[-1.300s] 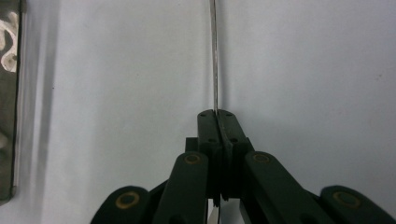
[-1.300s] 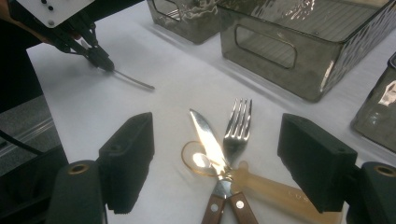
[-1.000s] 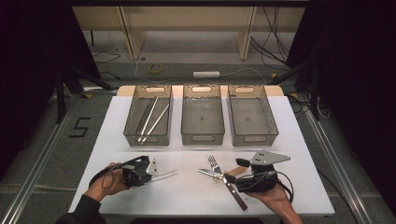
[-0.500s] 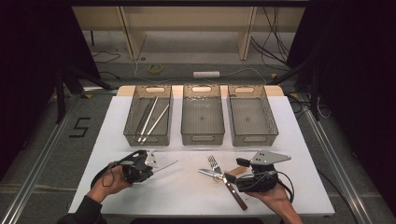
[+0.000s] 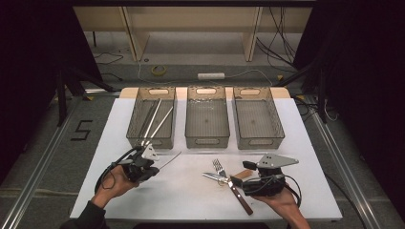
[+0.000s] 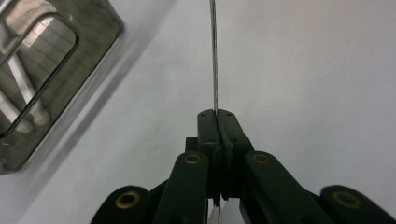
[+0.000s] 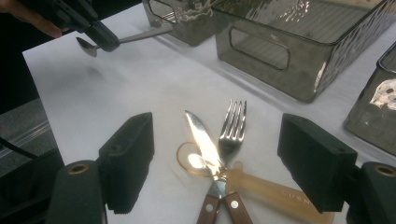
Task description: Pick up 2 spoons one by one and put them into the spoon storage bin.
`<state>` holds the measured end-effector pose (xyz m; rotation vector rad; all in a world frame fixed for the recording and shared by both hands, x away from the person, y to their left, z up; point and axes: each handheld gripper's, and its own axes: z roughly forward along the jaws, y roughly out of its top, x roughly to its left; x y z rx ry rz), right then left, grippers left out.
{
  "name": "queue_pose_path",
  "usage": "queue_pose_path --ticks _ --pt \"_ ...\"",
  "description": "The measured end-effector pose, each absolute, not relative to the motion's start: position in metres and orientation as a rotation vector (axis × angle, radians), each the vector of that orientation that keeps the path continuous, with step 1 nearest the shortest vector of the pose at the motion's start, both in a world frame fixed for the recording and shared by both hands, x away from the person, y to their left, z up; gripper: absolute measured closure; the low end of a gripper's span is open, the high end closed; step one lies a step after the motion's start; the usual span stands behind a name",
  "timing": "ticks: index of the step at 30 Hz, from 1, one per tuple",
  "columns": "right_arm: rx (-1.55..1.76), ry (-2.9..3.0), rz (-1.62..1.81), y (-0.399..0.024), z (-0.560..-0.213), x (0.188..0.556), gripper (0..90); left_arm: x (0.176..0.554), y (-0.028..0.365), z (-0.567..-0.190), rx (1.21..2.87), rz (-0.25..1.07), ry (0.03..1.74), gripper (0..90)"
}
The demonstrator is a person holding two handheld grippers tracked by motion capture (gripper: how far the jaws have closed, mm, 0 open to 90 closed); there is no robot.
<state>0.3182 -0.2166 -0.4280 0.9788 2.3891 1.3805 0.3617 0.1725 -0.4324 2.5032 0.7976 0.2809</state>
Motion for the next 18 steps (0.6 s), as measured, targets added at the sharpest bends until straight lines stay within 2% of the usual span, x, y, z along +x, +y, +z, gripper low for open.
queue_pose_path --ticks 18 --pt "0.994 2.378 1.374 -0.22 -0.429 0.321 28.2 0.366 0.162 -0.414 2.328 0.254 0.852 89.2"
